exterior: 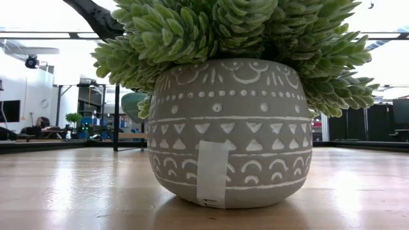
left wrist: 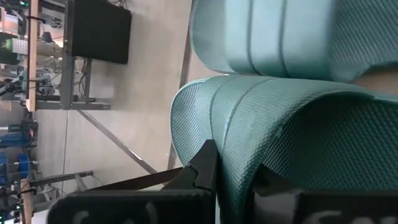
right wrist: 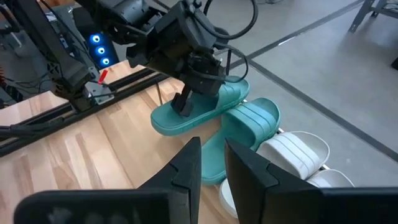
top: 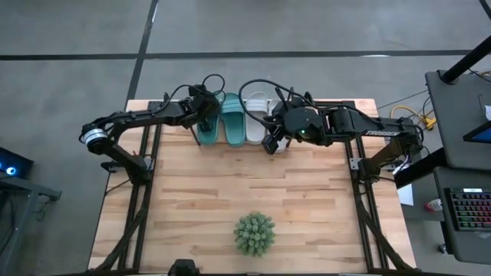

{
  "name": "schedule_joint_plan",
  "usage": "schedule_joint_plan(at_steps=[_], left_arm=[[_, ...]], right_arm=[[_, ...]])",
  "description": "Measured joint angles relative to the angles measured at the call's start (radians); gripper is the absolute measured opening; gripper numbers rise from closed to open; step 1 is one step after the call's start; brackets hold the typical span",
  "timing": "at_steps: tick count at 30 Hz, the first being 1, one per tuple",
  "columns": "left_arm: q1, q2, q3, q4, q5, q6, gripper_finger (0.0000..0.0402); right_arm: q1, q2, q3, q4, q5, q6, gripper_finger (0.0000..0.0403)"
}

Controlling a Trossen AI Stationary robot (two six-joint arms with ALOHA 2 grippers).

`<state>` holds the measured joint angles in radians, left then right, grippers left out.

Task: Pick and place slides into the shelf
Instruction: Put the green slipper on the shelf

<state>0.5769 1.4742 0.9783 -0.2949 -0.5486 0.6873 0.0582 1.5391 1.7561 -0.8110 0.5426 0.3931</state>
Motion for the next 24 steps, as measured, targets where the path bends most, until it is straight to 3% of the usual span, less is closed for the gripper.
schedule_joint_plan(at_steps=[11,24], left_arm=[[0.0,0.001,-0.085,0.053,0.017,-0.001,0.0],[0.0,0.002,-0.097,0.179,0.013,0.001,0.0]], right_arm=[[0.0,0.001,0.0,0.0,0.0,0.0,0.0063],[0.0,0.001,0.0,0.0,-0.001,0.027,0.0063]])
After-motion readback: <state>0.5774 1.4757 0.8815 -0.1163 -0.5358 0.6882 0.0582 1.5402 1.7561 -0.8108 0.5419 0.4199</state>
